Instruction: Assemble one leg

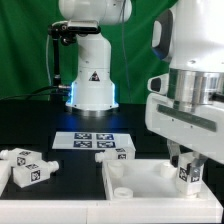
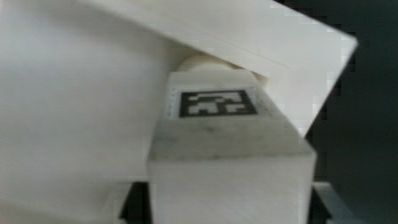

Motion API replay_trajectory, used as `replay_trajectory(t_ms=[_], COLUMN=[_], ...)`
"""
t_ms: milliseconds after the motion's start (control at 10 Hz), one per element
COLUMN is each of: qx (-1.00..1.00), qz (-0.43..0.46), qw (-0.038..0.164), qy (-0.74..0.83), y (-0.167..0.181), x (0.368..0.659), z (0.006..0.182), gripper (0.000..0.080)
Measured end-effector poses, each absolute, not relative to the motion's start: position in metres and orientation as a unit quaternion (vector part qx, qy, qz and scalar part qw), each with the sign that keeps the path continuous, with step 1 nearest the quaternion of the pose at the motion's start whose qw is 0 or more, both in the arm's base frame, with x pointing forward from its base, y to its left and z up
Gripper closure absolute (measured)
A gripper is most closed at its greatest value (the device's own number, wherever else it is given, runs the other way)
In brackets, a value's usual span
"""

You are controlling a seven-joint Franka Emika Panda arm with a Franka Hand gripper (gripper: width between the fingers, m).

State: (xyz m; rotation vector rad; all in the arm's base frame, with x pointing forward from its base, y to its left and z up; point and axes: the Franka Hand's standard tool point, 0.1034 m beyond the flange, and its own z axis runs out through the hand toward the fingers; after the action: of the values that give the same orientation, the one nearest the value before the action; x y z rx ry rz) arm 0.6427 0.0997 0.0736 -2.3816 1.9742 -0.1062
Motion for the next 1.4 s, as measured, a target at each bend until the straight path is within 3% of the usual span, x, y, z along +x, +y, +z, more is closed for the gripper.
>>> replay_trajectory(t_ms=[200, 500, 600, 700, 800, 900, 1000, 1300, 1400], qx=[-0.681, -0.645, -0.659, -0.741, -0.819, -0.873, -0.880, -0.924, -0.954], qz=[-0.034, -0.034, -0.034, -0.027, -0.037, -0.046, -0.047, -0.052, -0.049], qw=[0.034, 0.035, 0.034, 0.027, 0.031, 0.039, 0.046, 0.040, 0.024], qy=[0.731, 0.763, 0.750, 0.670, 0.571, 0.485, 0.471, 0.377, 0.294], y=[0.103, 0.106, 0.106, 0.110, 0.109, 0.107, 0.115, 0.114, 0.116], x=[0.639, 0.638, 0.638, 0.638, 0.643, 0.644, 0.641, 0.641, 0.641], z=[0.074, 0.075, 0.075, 0.078, 0.078, 0.072, 0.068, 0.068, 0.067], gripper=[0.0515, 0.0515, 0.0334, 0.0216, 0.0216, 0.0161, 0.0153, 0.0150, 0.0150])
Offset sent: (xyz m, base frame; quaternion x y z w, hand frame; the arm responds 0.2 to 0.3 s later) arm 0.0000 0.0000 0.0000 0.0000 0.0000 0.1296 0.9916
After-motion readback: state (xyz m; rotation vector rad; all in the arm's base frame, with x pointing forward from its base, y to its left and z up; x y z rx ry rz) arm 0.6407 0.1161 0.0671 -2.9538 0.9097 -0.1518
